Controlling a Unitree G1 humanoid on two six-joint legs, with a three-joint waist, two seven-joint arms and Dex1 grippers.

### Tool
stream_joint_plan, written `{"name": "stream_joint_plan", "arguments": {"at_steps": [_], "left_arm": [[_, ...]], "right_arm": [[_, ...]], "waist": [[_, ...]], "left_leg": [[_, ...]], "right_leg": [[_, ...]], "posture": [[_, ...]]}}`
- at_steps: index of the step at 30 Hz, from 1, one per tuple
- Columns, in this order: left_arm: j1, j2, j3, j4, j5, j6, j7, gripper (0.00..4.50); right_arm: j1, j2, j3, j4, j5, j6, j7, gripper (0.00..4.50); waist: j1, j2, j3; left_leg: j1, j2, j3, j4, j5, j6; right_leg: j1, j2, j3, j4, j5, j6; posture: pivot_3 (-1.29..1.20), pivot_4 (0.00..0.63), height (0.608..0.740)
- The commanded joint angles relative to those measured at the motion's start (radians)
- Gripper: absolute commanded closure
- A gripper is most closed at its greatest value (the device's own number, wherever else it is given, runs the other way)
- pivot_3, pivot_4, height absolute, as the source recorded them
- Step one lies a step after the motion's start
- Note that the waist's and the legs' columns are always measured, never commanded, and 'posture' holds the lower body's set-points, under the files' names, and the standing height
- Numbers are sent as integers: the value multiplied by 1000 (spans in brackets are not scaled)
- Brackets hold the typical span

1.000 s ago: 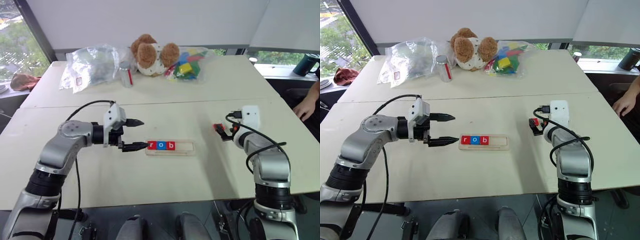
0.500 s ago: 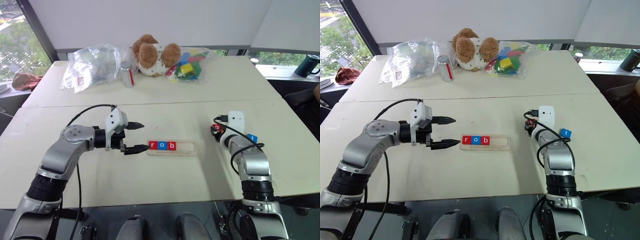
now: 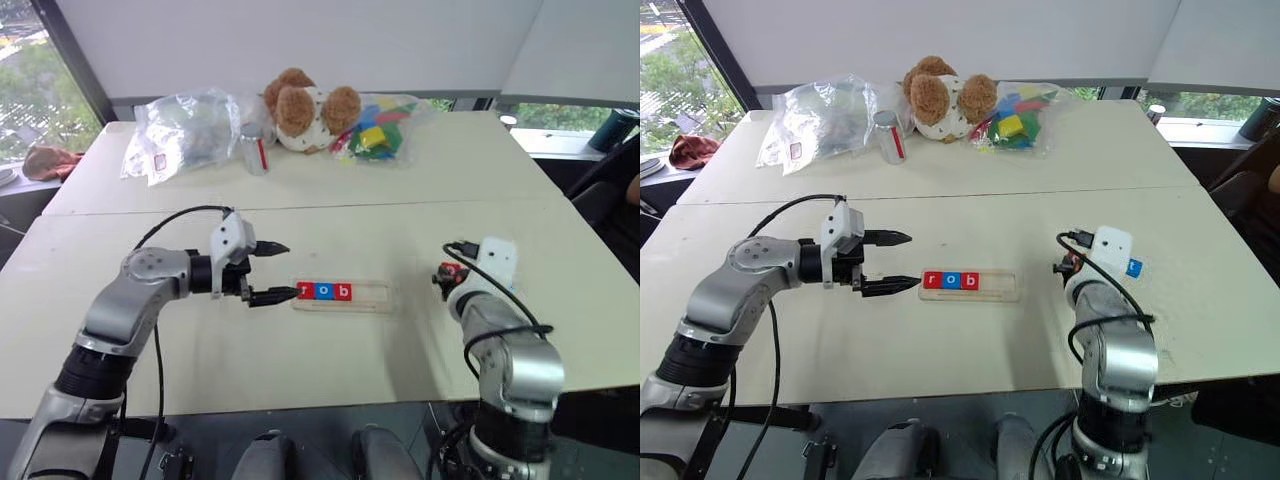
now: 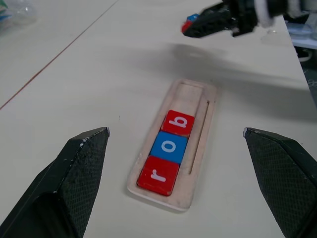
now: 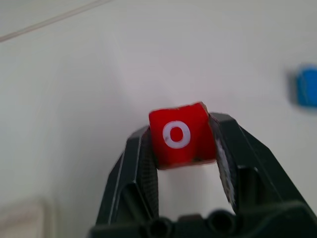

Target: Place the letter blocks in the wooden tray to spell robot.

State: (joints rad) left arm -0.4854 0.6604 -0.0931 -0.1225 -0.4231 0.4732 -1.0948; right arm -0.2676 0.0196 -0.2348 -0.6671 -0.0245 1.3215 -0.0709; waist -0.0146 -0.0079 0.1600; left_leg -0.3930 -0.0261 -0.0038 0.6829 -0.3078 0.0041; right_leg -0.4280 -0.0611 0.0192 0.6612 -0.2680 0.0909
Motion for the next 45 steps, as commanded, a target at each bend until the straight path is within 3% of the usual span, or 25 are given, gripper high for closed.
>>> {"name": "stream_joint_plan", "arguments": {"at_steps": [1, 7, 11, 14, 17, 21, 26, 29, 35, 45], "left_arm": [[-21, -14, -11, 3, 3, -23, -17, 0], [-47, -23, -25, 44, 24, -47, -35, 0], [-50, -22, -25, 54, 30, -58, -39, 0], [-42, -14, -17, 51, 31, -60, -37, 0], [-40, -7, -11, 54, 33, -65, -39, 0], [-46, 15, -6, 41, 17, -57, -66, 0], [-58, 62, -14, -13, -3, -40, -129, 0], [-31, 97, -10, -65, -26, -7, -149, 0], [52, 134, 7, -140, -81, 77, -140, 0], [114, 141, 11, -161, -68, 83, -94, 0]], "right_arm": [[-5, 57, -24, -98, -30, 96, -55, 3332], [11, 94, -34, -47, -44, 137, -72, 3332], [5, 90, -42, -22, -43, 139, -67, 1422], [-19, 25, -34, -43, -25, 156, -28, 42], [-32, -102, -3, -61, -7, 145, 32, 42], [-76, -367, -11, 41, 102, 3, 263, 42], [14, -753, -17, 353, 242, -588, 858, 42], [99, -890, -2, 558, 255, -899, 1113, 42], [57, -943, 72, 840, 253, -1130, 1292, 42], [18, -911, 146, 952, 242, -1220, 1318, 42]], "waist": [[0, 0, 0], [-1, 0, 0], [-2, 0, 0], [-6, 0, 0], [-5, 0, 0], [-2, 1, 1], [3, 0, 1], [3, 0, 1], [-6, 0, 2], [6, 0, 2]], "left_leg": [[0, 0, 0, 0, 0, 0], [0, 0, 0, 0, 0, 0], [1, 0, 0, 0, 0, 0], [1, 0, 0, 0, 0, 0], [1, 0, 0, 0, 0, 0], [0, 0, 0, -1, 0, 0], [0, 1, -1, -1, -1, 3], [0, 1, -2, -2, -4, 6], [2, 2, 3, 0, -4, 8], [2, 1, 1, 0, -4, 6]], "right_leg": [[0, 0, 0, 0, 0, 0], [0, 1, -1, 0, 0, 0], [0, 1, -1, 0, 0, 0], [0, 1, -1, 0, 0, 0], [0, 1, -1, -1, 0, 0], [1, 1, -2, -3, 0, 0], [5, 3, -4, -9, 0, 0], [8, 4, -4, -14, -1, 1], [9, 1, 0, -13, -1, 1], [9, -1, -1, -12, 0, 1]], "posture": [[0, 150, 740], [0, 150, 740], [0, 150, 740], [0, 150, 740], [0, 150, 740], [0, 150, 740], [0, 150, 740], [0, 150, 740], [0, 150, 740], [0, 150, 740]]}}
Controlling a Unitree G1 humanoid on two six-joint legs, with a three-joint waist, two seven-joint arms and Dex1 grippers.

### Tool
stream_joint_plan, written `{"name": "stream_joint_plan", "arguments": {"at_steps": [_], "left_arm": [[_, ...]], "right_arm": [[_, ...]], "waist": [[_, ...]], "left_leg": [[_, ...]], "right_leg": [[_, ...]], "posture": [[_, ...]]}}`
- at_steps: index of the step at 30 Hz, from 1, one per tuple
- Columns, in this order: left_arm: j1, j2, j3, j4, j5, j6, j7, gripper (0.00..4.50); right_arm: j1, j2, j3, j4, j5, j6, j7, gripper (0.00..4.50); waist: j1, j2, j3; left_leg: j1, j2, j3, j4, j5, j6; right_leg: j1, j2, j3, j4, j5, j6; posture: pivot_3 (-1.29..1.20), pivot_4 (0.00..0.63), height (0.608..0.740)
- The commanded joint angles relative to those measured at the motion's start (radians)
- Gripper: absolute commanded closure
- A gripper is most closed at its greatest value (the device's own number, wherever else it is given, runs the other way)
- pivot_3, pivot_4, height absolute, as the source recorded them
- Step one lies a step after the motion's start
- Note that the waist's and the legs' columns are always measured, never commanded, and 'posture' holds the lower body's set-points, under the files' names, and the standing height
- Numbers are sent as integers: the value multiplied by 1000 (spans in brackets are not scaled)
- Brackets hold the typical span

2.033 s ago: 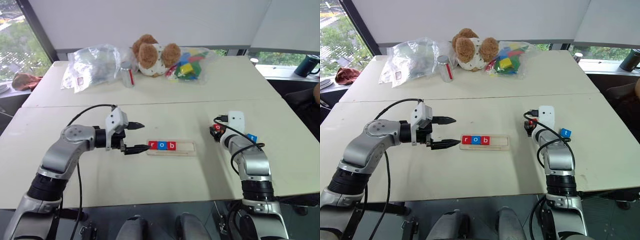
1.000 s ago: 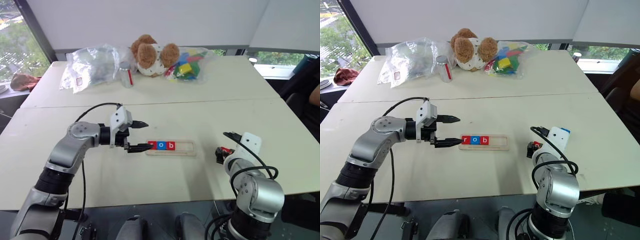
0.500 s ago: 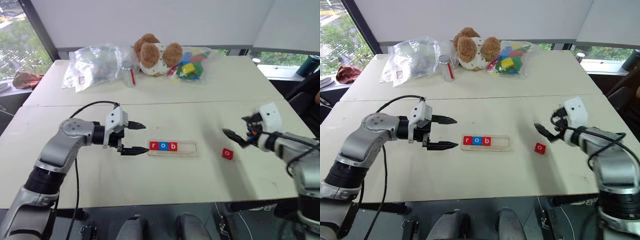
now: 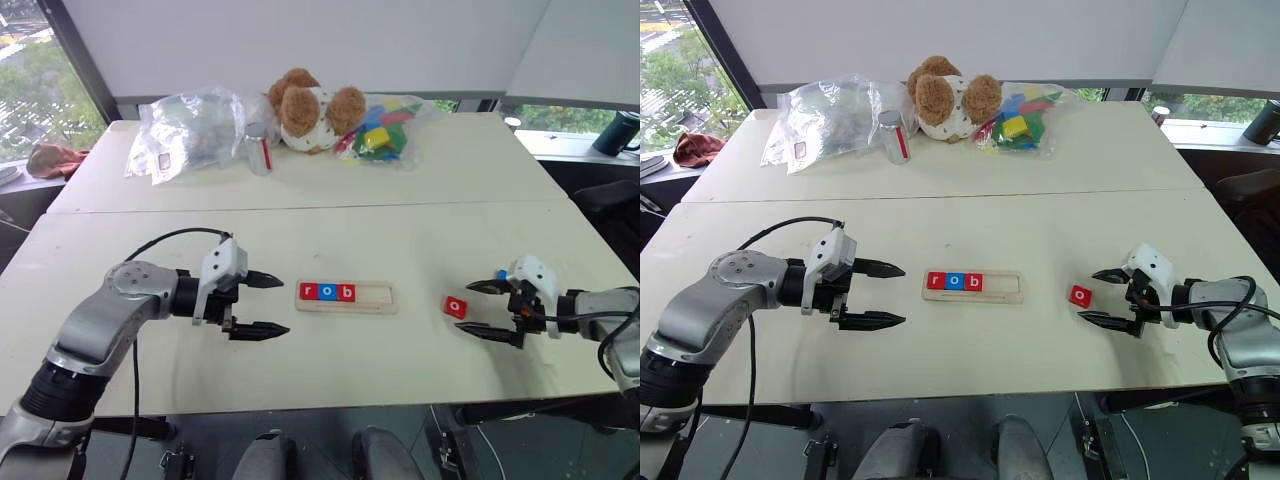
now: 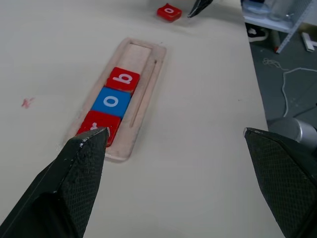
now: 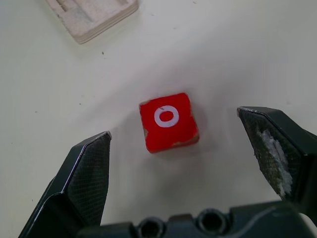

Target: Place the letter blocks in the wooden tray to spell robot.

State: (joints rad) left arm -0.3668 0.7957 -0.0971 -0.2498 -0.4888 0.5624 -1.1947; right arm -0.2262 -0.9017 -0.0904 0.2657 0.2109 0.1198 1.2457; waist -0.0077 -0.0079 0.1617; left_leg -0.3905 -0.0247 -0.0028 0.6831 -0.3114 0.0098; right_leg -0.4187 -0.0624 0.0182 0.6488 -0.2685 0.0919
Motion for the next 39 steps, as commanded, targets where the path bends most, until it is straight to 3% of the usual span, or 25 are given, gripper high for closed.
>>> {"name": "stream_joint_plan", "arguments": {"at_steps": [1, 4, 9, 14, 22, 29, 39], "left_arm": [[-4, 8, 12, -31, 3, -10, 6, 0], [-4, 12, 10, -22, 12, -18, 4, 0], [-3, 12, 6, -8, 33, -31, -1, 0], [-6, 18, 2, 12, 53, -49, -13, 0], [-30, 17, -17, 44, 87, -75, -26, 0], [13, 17, -3, -8, 72, -52, 5, 0], [31, 16, 3, -25, 66, -42, 27, 0]], "right_arm": [[-30, 14, 5, 24, 8, -19, 2, 42], [-33, 17, 9, 28, 14, -21, 12, 865], [-35, 20, 11, 22, 21, -25, 18, 3380], [-133, 30, 37, -55, 45, 58, 19, 3390], [-475, 167, 315, -55, -144, 161, -5, 3390], [-529, 213, 410, -5, -193, 100, 44, 3390], [-533, 215, 423, 23, -204, 50, 104, 3390]], "waist": [[-2, 0, 0], [-3, 0, 0], [-2, 0, 0], [-7, 1, 0], [0, 1, 0], [18, 1, 0], [10, 1, 0]], "left_leg": [[0, 0, 0, 0, 0, 0], [0, 0, 0, 0, 0, 0], [0, 0, 0, 0, 0, -1], [0, 0, 0, 0, 0, -1], [-2, 1, -1, -1, 2, -3], [-15, -2, -2, 2, 4, -7], [-15, -2, -2, 2, 4, -8]], "right_leg": [[0, 0, 0, 0, 0, 0], [0, 0, 0, 0, 0, 0], [0, 0, 0, 0, 0, 0], [-1, 0, 0, 0, 0, 0], [-5, 1, 0, 3, 0, -1], [-13, -2, -1, -1, 0, 0], [-14, -1, -2, 0, 0, 0]], "posture": [[0, 150, 740], [0, 150, 740], [0, 150, 740], [0, 150, 740], [0, 150, 740], [0, 150, 740], [0, 150, 740]]}}
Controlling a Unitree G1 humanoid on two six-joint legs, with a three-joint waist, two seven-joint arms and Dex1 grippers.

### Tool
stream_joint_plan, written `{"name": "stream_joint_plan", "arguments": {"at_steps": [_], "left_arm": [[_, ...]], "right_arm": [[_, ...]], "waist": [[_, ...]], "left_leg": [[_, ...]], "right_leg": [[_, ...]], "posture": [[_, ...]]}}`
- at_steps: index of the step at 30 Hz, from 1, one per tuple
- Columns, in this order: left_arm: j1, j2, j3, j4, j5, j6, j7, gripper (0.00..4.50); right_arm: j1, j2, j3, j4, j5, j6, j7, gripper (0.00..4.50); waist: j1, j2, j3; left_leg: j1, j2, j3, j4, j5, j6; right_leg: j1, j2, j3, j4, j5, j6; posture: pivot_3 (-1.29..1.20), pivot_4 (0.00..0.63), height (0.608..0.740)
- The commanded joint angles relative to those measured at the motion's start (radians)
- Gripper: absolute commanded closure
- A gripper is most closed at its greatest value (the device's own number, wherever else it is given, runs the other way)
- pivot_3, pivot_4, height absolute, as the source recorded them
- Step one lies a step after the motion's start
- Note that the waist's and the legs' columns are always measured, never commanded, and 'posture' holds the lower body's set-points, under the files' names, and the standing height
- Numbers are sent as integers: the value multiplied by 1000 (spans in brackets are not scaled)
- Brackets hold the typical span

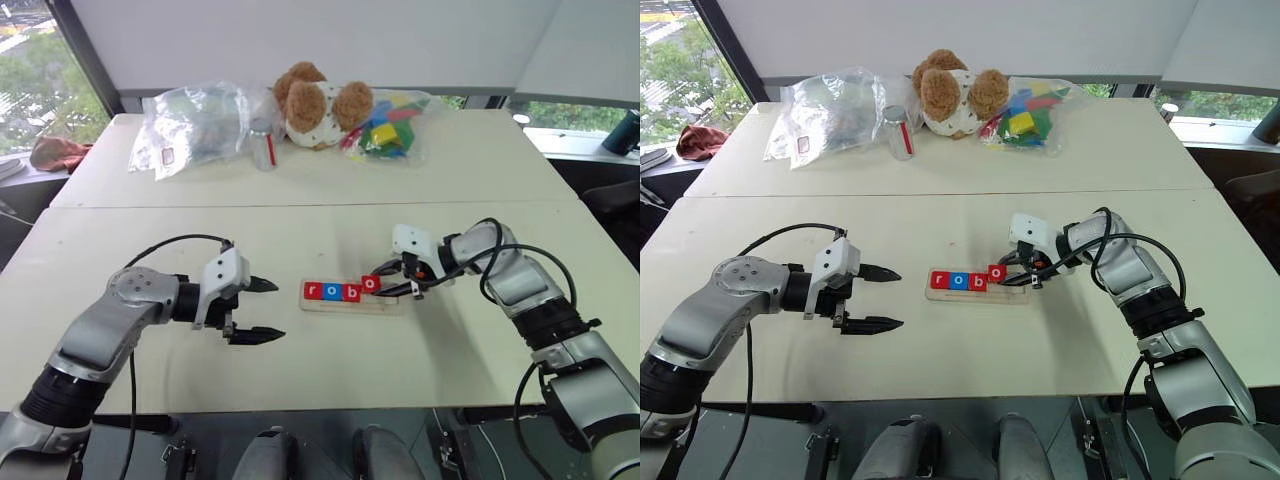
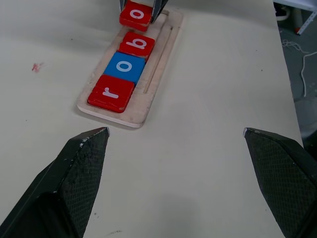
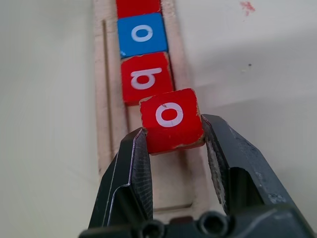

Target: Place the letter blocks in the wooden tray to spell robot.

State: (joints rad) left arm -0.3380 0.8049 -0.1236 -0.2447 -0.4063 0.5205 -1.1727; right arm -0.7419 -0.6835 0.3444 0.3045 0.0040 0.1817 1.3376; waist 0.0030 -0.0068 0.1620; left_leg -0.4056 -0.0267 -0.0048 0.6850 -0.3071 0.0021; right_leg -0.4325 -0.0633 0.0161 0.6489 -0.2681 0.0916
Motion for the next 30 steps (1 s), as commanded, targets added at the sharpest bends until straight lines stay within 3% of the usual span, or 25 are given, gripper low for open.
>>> {"name": "stream_joint_plan", "arguments": {"at_steps": [1, 30], "left_arm": [[2, 6, 28, -30, -16, -1, 6, 0], [-1, -3, 19, -37, -15, 4, 29, 0]], "right_arm": [[-16, -5, -14, -17, 2, -13, 14, 3390], [12, 45, -1, -29, -5, 20, 6, 3390]], "waist": [[-2, 0, 0], [-15, 0, 0]], "left_leg": [[0, 0, 0, 0, 0, 0], [0, 0, 0, 0, 0, -1]], "right_leg": [[0, 0, 0, 0, 0, 0], [0, 0, 0, 1, 0, 0]], "posture": [[0, 150, 740], [0, 150, 740]]}}
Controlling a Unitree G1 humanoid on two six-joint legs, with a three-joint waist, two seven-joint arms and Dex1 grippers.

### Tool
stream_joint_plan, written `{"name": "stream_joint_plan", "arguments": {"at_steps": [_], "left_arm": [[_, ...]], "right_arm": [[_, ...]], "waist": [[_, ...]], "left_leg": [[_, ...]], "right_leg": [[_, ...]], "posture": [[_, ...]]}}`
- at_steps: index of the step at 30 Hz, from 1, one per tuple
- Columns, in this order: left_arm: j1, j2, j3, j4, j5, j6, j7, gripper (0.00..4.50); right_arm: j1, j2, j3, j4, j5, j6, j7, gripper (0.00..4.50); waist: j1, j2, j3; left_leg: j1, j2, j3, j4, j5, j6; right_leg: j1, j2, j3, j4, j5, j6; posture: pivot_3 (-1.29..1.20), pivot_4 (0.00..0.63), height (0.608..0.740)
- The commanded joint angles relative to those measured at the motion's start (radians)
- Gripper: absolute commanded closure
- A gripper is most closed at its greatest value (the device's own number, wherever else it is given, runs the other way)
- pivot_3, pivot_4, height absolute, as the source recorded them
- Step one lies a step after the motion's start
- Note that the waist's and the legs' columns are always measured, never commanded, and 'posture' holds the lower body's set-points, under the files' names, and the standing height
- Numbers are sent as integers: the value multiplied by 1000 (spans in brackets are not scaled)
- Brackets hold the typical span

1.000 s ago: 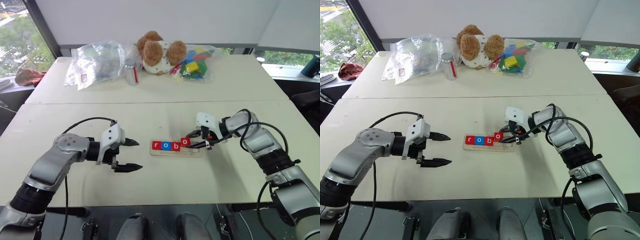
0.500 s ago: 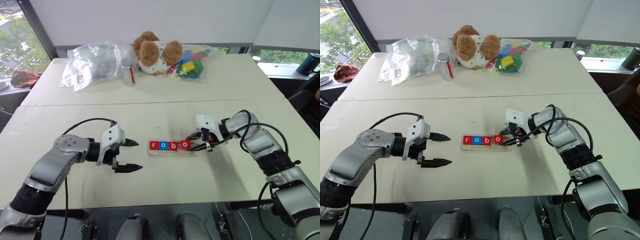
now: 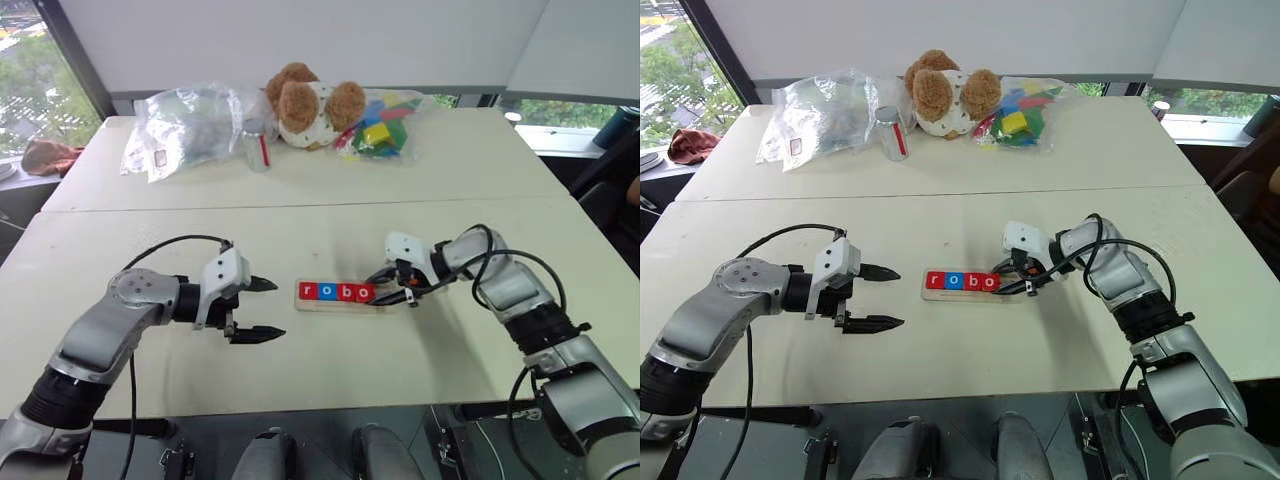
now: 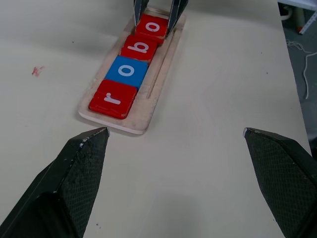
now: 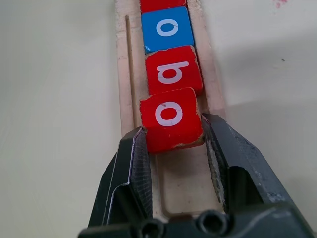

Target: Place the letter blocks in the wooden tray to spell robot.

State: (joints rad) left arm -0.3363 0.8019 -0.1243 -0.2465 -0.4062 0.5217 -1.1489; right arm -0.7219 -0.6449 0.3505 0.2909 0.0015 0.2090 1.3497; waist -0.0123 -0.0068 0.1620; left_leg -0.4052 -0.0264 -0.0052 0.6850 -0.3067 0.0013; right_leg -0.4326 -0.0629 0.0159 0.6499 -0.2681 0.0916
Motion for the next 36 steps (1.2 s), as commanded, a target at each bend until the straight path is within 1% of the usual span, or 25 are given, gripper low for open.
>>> {"name": "stream_joint_plan", "arguments": {"at_steps": [1, 16, 17, 18, 19, 22, 23, 29, 36], "left_arm": [[-3, 0, 19, -35, -15, 3, 6, 0], [-1, -6, 13, -40, -13, 5, 10, 0], [-2, -7, 12, -40, -13, 5, 11, 0], [-2, -8, 12, -40, -13, 5, 12, 0], [-2, -9, 11, -40, -12, 6, 12, 0], [-2, -10, 12, -40, -14, 7, 12, 0], [-2, -10, 12, -39, -14, 7, 13, 0], [-4, -12, 14, -36, -13, 11, 14, 0], [-15, -23, 1, -28, -2, 4, 14, 0]], "right_arm": [[-8, 8, -6, -11, -3, -8, -10, 3390], [-12, 22, -12, -2, -6, -19, -32, 3390], [-11, 21, -12, -4, -4, -18, -30, 2890], [-8, 19, -12, -8, -2, -17, -27, 2293], [-6, 18, -11, -11, -2, -17, -25, 1946], [-8, 24, -18, -14, -4, -14, -46, 375], [-12, 25, -22, -18, -2, -7, -50, 45], [-21, 13, -44, -59, 11, 10, -65, 45], [-21, -1, -31, -12, -25, -61, -78, 45]], "waist": [[0, 0, 0], [-2, 0, 0], [-2, 0, 0], [-2, 0, 0], [-2, 0, 0], [-2, 0, 0], [-2, 0, 0], [-1, 0, 0], [-1, 0, 0]], "left_leg": [[0, 0, 0, 0, 0, 0], [1, 0, 0, 0, 0, 0], [1, 0, 0, 0, 0, 0], [1, 0, 0, 0, 0, 0], [1, 0, 0, 0, 0, 0], [1, 0, 0, 0, 0, 0], [1, 0, 0, 0, 0, 0], [1, 0, 0, 0, 0, 0], [1, 0, 0, 0, 0, 0]], "right_leg": [[0, 0, 0, 0, 0, 0], [0, 0, 0, 1, 0, 0], [0, 0, 0, 1, 0, 0], [0, 0, 0, 1, 0, 0], [0, 0, 0, 1, 0, 0], [0, 0, 0, 1, 0, 0], [0, 0, 0, 1, 0, 0], [0, 0, 0, 1, 0, 0], [0, 0, 0, 1, 0, 0]], "posture": [[0, 150, 740], [0, 150, 740], [0, 150, 740], [0, 150, 740], [0, 150, 740], [0, 150, 740], [0, 150, 740], [0, 150, 740], [0, 150, 740]]}}
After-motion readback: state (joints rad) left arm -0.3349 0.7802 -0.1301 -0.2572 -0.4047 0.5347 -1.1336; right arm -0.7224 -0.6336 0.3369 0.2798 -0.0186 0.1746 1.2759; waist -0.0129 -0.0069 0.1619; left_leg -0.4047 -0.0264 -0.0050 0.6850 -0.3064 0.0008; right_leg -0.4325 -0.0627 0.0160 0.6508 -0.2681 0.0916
